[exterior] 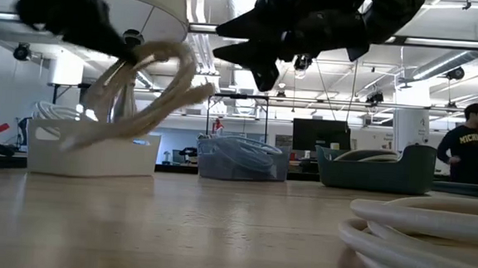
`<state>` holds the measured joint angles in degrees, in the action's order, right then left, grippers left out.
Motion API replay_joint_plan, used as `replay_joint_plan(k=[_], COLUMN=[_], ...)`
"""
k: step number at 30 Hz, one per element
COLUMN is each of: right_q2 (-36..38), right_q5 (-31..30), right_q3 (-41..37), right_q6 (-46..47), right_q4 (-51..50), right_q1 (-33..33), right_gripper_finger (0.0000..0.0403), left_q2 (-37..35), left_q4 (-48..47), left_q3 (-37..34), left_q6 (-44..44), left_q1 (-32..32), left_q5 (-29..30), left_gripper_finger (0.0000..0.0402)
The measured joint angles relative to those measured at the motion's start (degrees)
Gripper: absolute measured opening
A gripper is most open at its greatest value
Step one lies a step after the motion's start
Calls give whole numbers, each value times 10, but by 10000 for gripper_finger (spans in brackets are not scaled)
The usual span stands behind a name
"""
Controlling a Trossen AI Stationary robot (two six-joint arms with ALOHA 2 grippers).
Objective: Sort HDMI cables
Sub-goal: Put the left light brown HDMI cable into the green bin
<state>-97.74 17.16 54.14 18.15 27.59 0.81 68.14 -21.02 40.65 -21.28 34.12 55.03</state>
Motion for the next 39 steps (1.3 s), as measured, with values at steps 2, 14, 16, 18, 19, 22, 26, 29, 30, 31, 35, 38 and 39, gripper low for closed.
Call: replay_joint_plan(k=[2,14,16,18,19,22,26,29,30,31,35,38,39], right_q2=[-7,-25,-18,-12,-12,-13,-13,-16,-16,-16,-16,-16,-17], right_q5=[-9,-55,-55,-54,-54,-54,-54,-53,-53,-53,-54,-55,-55], right_q3=[1,28,28,29,30,29,29,29,29,29,29,29,29], right_q6=[17,5,4,3,3,3,3,3,3,3,3,-3,-4], right_q4=[5,5,-2,-8,-9,-16,-4,10,10,9,10,10,10], right_q1=[-3,-14,-14,-13,-12,-10,-10,-11,-11,-11,-10,-10,-10], right_gripper_finger=[169,169,169,169,169,169,169,169,169,169,169,169,169], left_q2=[0,0,0,0,1,1,1,1,1,1,0,1,0], left_q4=[0,2,-3,-5,-4,-4,-3,8,15,21,37,50,58], left_q3=[16,25,20,15,13,10,9,9,9,9,9,9,9], left_q6=[20,52,52,52,52,54,54,55,55,56,66,67,67], left_q1=[-1,-19,-19,-19,-19,-19,-22,-33,-38,-43,-60,-67,-67], left_q5=[54,64,62,61,61,62,67,86,90,91,87,85,85], left_gripper_finger=[50,49,50,50,50,50,50,51,51,51,51,51,51])
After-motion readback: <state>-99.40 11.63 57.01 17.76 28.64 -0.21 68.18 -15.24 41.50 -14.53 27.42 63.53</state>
